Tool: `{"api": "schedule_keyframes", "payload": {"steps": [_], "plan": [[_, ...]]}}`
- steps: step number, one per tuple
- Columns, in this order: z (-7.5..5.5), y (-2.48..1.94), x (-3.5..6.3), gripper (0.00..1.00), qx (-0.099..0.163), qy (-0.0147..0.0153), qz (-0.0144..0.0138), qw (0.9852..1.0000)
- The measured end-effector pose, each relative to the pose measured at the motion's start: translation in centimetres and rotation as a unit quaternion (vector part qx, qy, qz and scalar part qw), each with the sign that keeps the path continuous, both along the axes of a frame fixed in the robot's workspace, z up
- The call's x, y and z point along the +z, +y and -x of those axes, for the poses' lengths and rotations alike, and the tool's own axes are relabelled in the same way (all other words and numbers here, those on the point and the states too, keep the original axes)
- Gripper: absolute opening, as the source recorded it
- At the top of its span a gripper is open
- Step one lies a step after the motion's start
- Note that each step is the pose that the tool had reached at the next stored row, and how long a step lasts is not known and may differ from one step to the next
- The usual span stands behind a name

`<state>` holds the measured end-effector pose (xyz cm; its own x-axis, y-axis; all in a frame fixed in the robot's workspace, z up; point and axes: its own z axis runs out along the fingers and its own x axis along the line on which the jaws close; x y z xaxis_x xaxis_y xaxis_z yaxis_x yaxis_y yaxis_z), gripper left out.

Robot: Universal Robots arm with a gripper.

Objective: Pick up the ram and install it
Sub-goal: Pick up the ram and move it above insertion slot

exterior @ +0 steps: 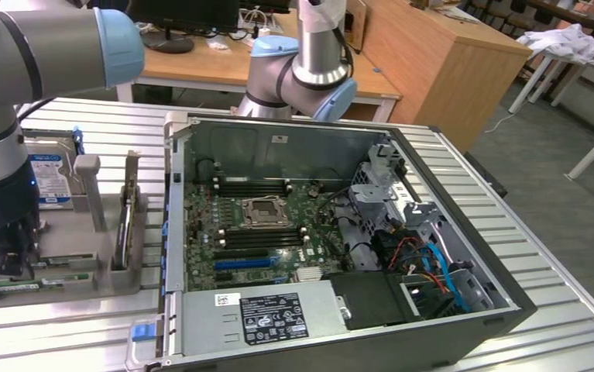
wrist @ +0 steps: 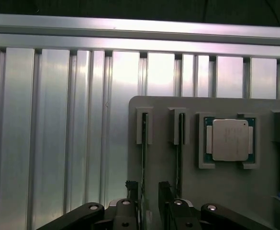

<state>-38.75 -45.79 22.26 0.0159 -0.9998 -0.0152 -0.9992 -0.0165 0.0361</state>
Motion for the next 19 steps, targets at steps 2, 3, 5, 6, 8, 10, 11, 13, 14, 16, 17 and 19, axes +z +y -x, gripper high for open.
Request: {"api": "schedule_keyframes", "payload": {"steps": [2, 3, 5, 6, 8, 10, 11, 13, 14, 16, 17, 19], "plan": [[0.0, -0.03, -0.09, 0.31, 0.0, 0.0, 0.0, 1.0], [0.0, -0.05, -0.14, 0.31, 0.0, 0.0, 0.0, 1.0], [0.0, -0.08, -0.23, 0.31, 0.0, 0.0, 0.0, 1.0], [0.0, -0.09, -0.27, 0.31, 0.0, 0.0, 0.0, 1.0], [0.0, -0.11, -0.36, 0.31, 0.0, -0.0001, 0.0, 1.0], [0.0, -0.13, -0.46, 0.31, 0.0, 0.0, 0.0, 1.0], [0.0, -0.14, -0.51, 0.31, 0.0, -0.0001, 0.0, 1.0], [0.0, -0.15, -0.63, 0.31, 0.0, -0.0001, 0.0, 1.0], [0.0, -0.16, -0.69, 0.31, 0.0, 0.0, 0.0, 1.0], [0.0, -0.17, -0.84, 0.31, 0.0, -0.0001, 0.0, 1.0], [0.0, -0.17, -0.91, 0.31, 0.0, -0.0001, -0.0001, 1.0], [0.0, -0.18, -0.99, 0.31, 0.0, 0.0, 0.0, 1.0]]}}
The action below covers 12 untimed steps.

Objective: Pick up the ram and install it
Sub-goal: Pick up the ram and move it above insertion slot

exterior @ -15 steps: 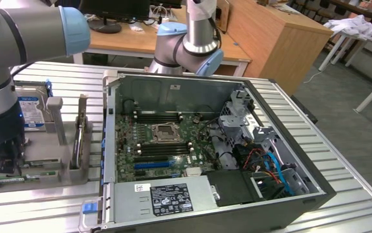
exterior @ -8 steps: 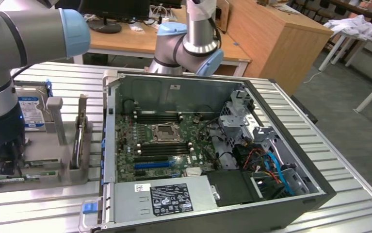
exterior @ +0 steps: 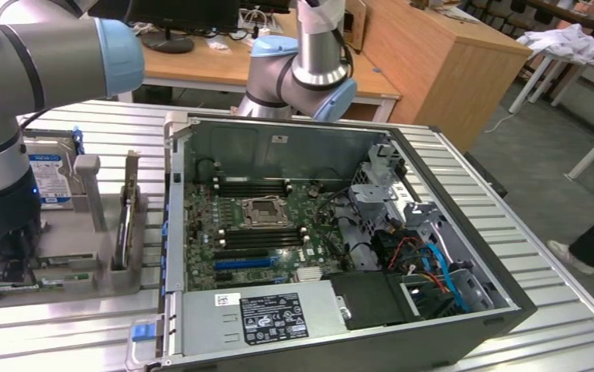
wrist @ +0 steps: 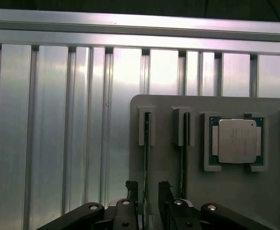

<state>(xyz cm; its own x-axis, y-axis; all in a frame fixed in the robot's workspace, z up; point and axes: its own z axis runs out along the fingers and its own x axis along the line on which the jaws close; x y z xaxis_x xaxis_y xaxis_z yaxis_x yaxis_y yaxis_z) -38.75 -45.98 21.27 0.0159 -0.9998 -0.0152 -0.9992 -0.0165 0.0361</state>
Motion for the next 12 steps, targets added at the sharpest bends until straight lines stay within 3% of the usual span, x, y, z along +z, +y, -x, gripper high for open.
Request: {"api": "schedule_keyframes", "payload": {"steps": [12], "plan": [[-0.01, 0.08, -0.08, 0.31, 0.0, -0.0001, 0.0, 1.0]]}}
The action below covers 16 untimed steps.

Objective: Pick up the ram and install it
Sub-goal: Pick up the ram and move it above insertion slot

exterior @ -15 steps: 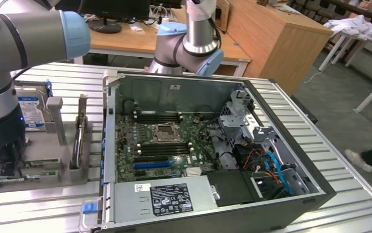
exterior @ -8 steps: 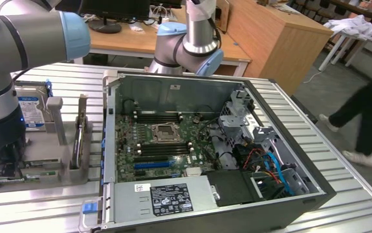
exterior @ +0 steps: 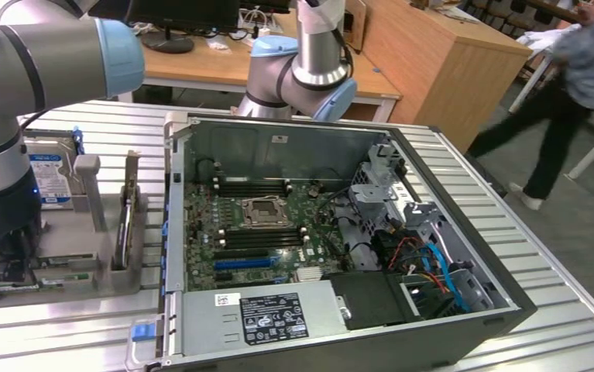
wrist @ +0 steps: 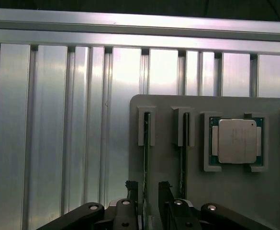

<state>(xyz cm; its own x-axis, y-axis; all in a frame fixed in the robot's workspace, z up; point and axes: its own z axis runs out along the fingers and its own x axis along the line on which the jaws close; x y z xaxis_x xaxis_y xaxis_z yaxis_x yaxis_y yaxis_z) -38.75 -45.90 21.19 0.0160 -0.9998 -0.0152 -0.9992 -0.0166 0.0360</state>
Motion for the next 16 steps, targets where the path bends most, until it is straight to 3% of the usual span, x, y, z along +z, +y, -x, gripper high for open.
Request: {"api": "schedule_keyframes", "payload": {"steps": [9, 16], "plan": [[0.01, 0.07, -0.02, 0.31, 0.0, 0.0001, 0.0001, 1.0], [0.01, 0.07, -0.61, 0.31, 0.0, 0.0001, 0.0, 1.0]]}}
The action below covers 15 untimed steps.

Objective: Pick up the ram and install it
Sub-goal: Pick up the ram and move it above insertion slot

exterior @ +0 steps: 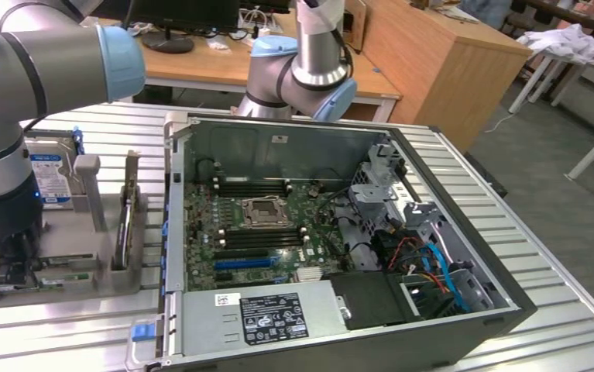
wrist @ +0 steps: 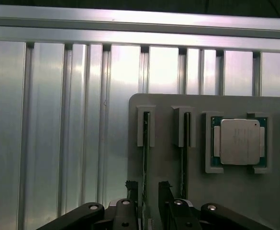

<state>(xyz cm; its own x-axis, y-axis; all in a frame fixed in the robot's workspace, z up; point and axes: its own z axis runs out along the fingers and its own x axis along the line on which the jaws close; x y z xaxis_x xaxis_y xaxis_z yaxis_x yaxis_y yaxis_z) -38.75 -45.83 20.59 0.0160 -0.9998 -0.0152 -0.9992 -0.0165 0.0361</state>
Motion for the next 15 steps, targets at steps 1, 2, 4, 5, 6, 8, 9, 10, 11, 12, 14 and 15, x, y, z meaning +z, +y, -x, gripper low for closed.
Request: {"api": "schedule_keyframes", "payload": {"steps": [1, 2, 4, 5, 6, 8, 9, 10, 11, 12, 14, 15], "plan": [[0.0, 0.0, 0.0, 0.31, 0.0, 0.0, 0.0, 1.0], [0.0, 0.0, 0.0, 0.31, 0.0, 0.0, 0.0, 1.0], [0.0, 0.01, -0.01, 0.31, 0.0, -0.0001, 0.0, 1.0], [-0.1, 0.01, -0.01, 0.31, 0.0, -0.0001, 0.0, 1.0], [-0.2, 0.01, -0.01, 0.31, 0.0, -0.0001, 0.0, 1.0], [-0.6, 0.0, -0.01, 0.31, 0.0, 0.0, 0.0, 1.0], [-0.7, 0.0, 0.0, 0.31, 0.0, 0.0001, 0.0, 1.0], [-0.9, 0.0, 0.0, 0.31, 0.0, 0.0001, 0.0, 1.0], [-1.0, 0.0, 0.0, 0.31, 0.0, 0.0001, 0.0, 1.0], [-1.4, 0.0, -0.01, 0.31, 0.0, 0.0002, 0.0, 1.0], [-1.7, 0.0, -0.01, 0.31, 0.0, 0.0002, 0.0, 1.0], [-1.8, 0.0, -0.01, 0.31, 0.0, 0.0002, 0.0, 1.0]]}}
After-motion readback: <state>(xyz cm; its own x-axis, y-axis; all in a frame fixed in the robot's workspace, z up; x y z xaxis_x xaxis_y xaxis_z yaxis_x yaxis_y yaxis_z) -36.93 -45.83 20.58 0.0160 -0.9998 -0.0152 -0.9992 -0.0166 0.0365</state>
